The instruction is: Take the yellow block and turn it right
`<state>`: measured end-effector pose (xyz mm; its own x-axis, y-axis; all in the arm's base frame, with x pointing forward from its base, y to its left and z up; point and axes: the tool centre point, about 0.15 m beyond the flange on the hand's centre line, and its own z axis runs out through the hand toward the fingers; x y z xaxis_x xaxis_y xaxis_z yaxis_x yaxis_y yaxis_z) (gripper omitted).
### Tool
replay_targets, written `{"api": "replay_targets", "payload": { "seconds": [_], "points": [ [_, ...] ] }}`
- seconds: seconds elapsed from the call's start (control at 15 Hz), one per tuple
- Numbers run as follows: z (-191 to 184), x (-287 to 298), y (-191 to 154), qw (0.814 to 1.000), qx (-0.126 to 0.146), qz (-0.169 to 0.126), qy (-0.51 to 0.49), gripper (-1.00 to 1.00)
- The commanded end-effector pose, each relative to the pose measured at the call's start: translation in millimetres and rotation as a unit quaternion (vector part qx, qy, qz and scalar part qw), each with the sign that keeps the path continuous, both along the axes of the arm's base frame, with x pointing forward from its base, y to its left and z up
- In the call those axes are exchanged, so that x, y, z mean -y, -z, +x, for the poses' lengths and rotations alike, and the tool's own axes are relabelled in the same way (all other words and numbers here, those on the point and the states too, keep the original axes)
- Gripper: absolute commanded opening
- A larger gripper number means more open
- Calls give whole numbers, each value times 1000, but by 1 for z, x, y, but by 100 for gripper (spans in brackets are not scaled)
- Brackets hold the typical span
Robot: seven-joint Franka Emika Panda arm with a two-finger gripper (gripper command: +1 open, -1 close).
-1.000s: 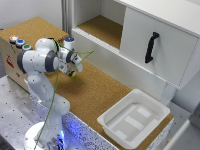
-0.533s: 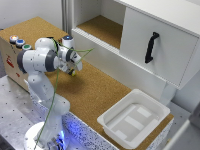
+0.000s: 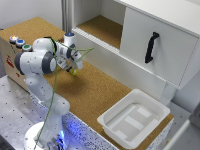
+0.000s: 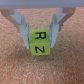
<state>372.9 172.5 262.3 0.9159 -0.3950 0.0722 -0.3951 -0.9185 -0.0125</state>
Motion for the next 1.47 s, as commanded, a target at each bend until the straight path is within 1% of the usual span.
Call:
{"api": "replay_targets", "payload": {
  "seconds": [0.0,0.07,0.13,0.27,0.33,0.4,0.47,0.53,0.67,0.73,0.8,0.87,0.93,1.0,1.07,1.2,1.27,1.33,1.4],
  "points": [
    [-4,16,-4,985,-6,74,158,-100],
    [-3,20,0,976,-3,89,199,-100],
    [-1,21,4,969,1,93,229,-100],
    [-1,20,18,948,10,113,298,-100],
    [-2,20,25,935,15,122,331,-100],
    [-6,19,33,918,23,138,371,-100],
    [-4,16,39,911,20,139,388,-100],
    [2,13,45,903,15,146,404,-100],
    [15,12,43,898,34,136,417,-100],
    [15,12,46,882,41,157,441,-100],
    [17,12,49,873,41,169,456,-100],
    [20,13,48,869,39,172,462,-100],
    [23,14,46,870,31,171,461,-100],
    [24,16,43,869,27,169,465,100],
    [22,17,40,865,25,170,472,100],
    [21,18,31,860,27,182,476,100],
    [18,17,28,852,34,200,483,100],
    [19,17,22,852,38,207,479,100],
    [20,17,15,859,41,203,468,100]
  ]
}}
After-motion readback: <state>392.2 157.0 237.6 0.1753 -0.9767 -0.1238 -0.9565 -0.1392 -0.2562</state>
